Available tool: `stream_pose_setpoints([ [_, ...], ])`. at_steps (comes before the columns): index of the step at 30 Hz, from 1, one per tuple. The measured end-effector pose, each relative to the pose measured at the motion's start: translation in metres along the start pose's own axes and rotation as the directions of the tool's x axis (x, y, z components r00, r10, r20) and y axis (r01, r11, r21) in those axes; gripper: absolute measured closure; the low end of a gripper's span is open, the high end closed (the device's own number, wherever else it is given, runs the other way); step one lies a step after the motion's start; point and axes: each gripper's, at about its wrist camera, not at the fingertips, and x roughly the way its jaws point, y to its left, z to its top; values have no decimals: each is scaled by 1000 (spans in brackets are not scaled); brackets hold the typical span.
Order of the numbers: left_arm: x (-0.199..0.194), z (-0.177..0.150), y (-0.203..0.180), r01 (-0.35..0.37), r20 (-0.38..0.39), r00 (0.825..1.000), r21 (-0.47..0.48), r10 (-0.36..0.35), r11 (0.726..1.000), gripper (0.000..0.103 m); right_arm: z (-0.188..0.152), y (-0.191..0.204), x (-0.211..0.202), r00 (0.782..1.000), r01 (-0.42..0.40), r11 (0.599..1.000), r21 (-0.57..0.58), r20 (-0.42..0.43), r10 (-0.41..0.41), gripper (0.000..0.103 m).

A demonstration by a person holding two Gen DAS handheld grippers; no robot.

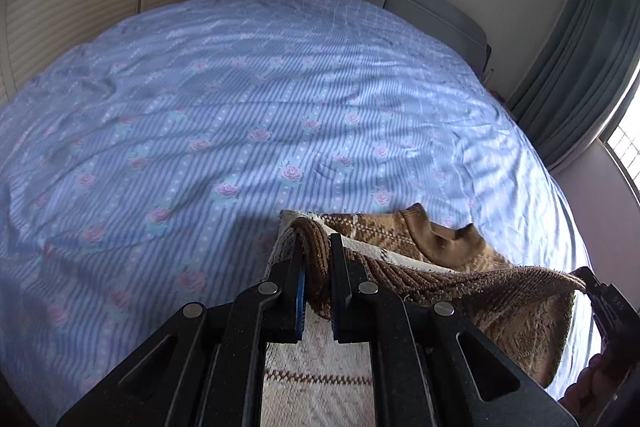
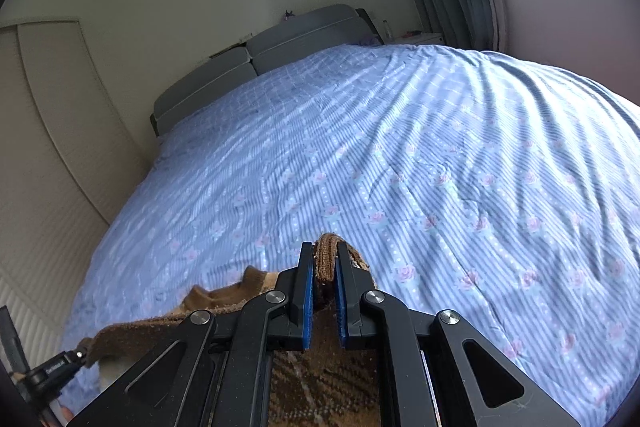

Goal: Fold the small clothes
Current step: 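Grasp the ribbed hem with both grippers and lift it toward the collar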

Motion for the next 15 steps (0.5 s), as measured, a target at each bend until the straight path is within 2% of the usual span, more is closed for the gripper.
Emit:
stream_pose_setpoints([
  [6, 48, 2, 0, -32, -44, 998, 24, 33, 999, 91, -9, -11, 58, 995, 62, 998, 25, -84, -60, 93],
  [13, 44, -4, -10, -55, -6, 998, 99, 55, 994, 89, -11, -8, 74, 991, 99, 995, 4, -95, -98, 92],
  [15, 39, -5, -9, -52, -5, 999, 100, 53, 994, 86, -10, -3, 72, 990, 106, 994, -12, -94, -107, 87],
])
